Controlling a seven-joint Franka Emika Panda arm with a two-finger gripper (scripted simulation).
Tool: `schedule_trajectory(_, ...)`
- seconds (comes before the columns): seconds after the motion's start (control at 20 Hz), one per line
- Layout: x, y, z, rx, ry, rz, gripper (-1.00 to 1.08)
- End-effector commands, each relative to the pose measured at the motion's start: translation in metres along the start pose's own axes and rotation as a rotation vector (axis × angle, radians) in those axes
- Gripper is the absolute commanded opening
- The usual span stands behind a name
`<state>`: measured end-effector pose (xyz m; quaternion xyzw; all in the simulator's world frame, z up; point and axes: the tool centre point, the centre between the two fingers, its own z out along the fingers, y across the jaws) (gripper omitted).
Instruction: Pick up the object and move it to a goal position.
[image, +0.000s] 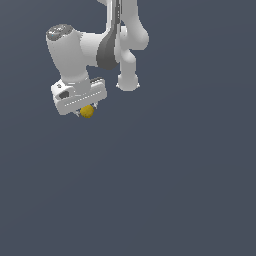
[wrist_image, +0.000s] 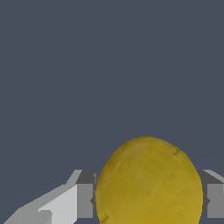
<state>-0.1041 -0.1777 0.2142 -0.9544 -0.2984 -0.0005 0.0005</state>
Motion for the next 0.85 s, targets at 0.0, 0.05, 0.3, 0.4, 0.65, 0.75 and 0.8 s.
schedule_trajectory(0.0,-0.017,0.005,-0.018,0.001,0.001,-0.001,-1.0)
schedule_trajectory(0.05,-0.022,0.007,-0.024,0.001,0.001,-0.001,-1.0)
schedule_trajectory(0.3,-0.046,0.016,-0.049,0.0,0.001,-0.001,-1.0)
schedule_trajectory(0.4,-0.052,0.019,-0.056,0.0,0.0,-0.001,-1.0)
schedule_trajectory(0.65,-0.057,0.022,-0.062,0.0,-0.001,-0.001,-1.0)
schedule_trajectory(0.75,-0.056,0.022,-0.06,-0.001,-0.001,-0.001,-1.0)
schedule_trajectory(0.8,-0.055,0.022,-0.06,-0.001,-0.001,-0.001,-1.0)
